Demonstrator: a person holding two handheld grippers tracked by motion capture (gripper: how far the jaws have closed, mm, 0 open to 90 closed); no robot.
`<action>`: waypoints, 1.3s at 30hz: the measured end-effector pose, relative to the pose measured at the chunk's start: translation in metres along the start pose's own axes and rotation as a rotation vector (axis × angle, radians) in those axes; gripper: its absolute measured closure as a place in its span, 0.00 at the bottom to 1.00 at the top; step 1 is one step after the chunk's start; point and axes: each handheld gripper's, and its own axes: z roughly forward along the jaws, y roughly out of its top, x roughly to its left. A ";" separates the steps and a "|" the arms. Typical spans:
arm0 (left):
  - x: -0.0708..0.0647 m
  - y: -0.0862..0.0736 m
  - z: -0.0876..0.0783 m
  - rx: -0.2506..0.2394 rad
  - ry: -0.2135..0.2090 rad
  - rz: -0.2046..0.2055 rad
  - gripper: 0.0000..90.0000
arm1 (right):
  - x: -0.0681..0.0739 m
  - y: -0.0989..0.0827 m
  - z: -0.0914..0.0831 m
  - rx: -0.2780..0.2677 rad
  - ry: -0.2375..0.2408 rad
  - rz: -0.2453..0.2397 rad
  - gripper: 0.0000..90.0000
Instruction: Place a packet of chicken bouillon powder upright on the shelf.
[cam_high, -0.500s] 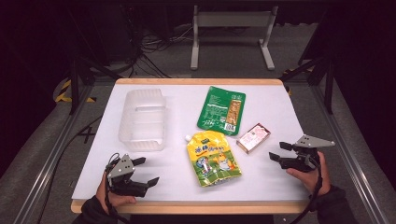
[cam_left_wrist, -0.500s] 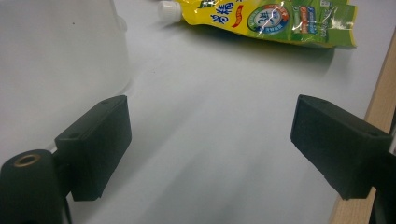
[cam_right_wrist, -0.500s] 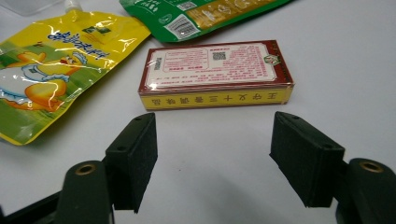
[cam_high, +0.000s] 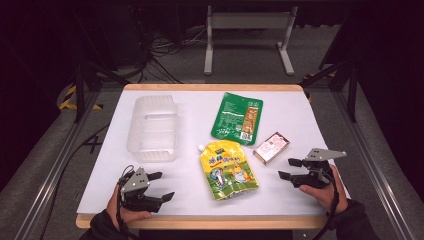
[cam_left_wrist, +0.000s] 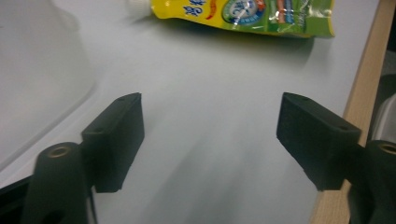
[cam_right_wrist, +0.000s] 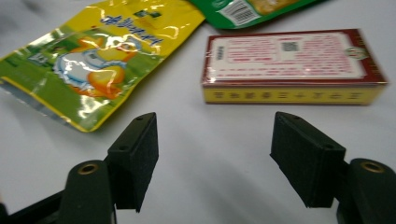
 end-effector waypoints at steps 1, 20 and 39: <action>-0.001 0.001 0.003 0.005 -0.003 0.006 0.29 | 0.003 0.001 0.004 0.006 0.021 0.000 0.35; -0.009 0.028 0.053 0.095 -0.081 0.040 0.42 | 0.038 0.029 0.075 0.112 0.248 0.082 0.21; -0.003 0.037 0.071 0.088 -0.215 -0.096 0.28 | 0.033 0.040 0.094 0.150 0.366 0.205 0.38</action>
